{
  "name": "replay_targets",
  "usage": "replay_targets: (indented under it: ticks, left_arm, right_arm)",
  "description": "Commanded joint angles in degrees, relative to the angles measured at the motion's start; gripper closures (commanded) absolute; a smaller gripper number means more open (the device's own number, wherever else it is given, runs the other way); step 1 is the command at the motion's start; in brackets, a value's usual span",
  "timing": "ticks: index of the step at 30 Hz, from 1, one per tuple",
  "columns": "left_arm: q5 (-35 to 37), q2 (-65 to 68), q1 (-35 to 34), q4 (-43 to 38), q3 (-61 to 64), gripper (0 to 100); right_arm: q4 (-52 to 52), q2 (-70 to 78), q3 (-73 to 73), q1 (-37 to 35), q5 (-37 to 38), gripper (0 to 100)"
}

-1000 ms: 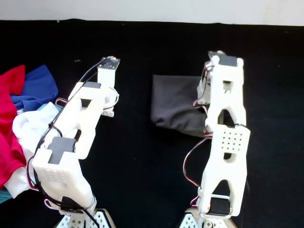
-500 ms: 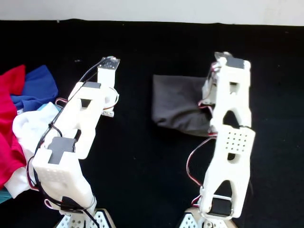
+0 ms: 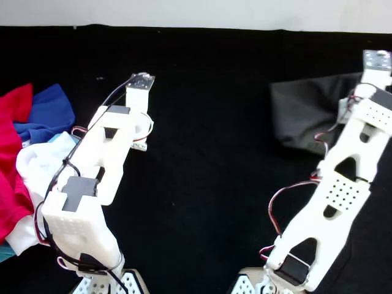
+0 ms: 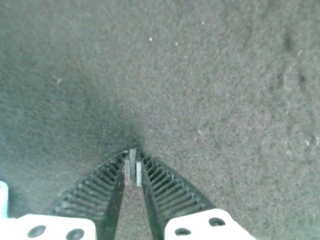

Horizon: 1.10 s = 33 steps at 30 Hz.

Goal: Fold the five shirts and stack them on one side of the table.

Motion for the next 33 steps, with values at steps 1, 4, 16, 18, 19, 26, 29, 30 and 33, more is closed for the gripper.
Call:
replay_targets:
  ticks: [1, 4, 16, 18, 19, 26, 29, 30, 33]
  left_arm:
    - [-0.35, 0.22, -0.31, -0.18, -1.45, 99]
    - [-0.35, 0.22, -0.31, -0.18, -1.45, 99]
    - [-0.35, 0.22, -0.31, -0.18, -1.45, 99]
    - [-0.35, 0.22, -0.31, -0.18, -1.45, 99]
    - [-0.35, 0.22, -0.31, -0.18, -1.45, 99]
    - [-0.35, 0.22, -0.31, -0.18, -1.45, 99]
    - [-0.35, 0.22, -0.31, -0.18, -1.45, 99]
    - [-0.35, 0.22, -0.31, -0.18, -1.45, 99]
    - [-0.35, 0.22, -0.31, -0.18, -1.45, 99]
  right_arm:
    - [-10.95, 1.45, -2.51, 1.45, 0.88, 99.2]
    - [-17.54, 4.44, -2.51, 1.45, 1.58, 99.2]
    - [-9.27, 3.91, -6.55, 0.04, 0.70, 77.9]
    - [-5.58, 2.42, -9.98, -0.22, -1.76, 77.2]
    - [-4.35, 1.63, -11.74, -0.22, -2.73, 77.2]
    - [4.35, -2.24, -23.78, 0.04, -5.71, 77.4]
    - [11.56, -3.38, -28.62, -0.66, -6.86, 77.4]
    - [13.85, -3.65, -29.85, -1.10, -7.30, 77.4]
    - [21.67, -4.88, -33.10, -2.42, -8.35, 77.4]
